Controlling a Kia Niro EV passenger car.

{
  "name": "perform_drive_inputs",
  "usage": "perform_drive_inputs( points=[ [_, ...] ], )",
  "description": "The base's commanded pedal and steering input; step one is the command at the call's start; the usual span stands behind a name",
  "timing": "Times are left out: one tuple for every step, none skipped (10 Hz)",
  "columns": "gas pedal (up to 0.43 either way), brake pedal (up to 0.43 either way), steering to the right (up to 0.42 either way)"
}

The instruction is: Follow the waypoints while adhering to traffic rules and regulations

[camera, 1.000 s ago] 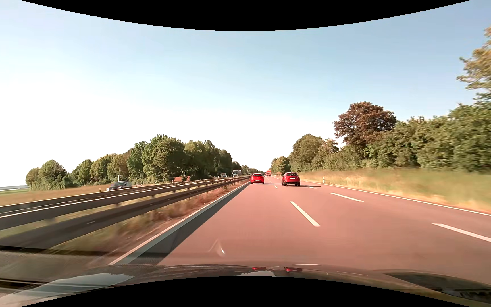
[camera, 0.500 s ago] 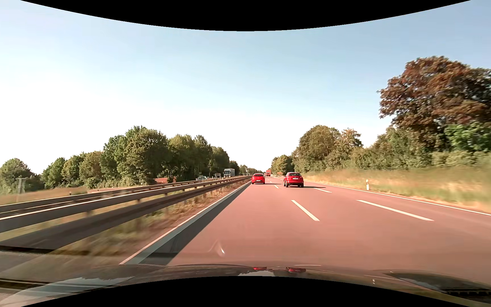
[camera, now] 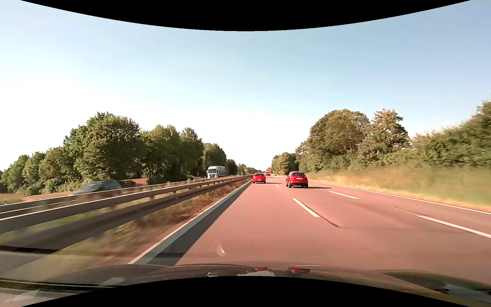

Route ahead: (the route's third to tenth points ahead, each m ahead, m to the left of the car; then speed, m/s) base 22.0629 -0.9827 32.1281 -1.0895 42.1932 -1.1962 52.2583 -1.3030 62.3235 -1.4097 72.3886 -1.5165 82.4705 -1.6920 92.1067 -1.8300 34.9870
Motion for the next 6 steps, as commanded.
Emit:
perform_drive_inputs(
  points=[
    [0.469,0.006,-0.001],
    [0.469,0.006,-0.001],
    [0.469,0.006,-0.001],
    [0.469,0.006,0.0],
    [0.469,0.006,0.0],
    [0.461,0.006,0.0]
  ],
)
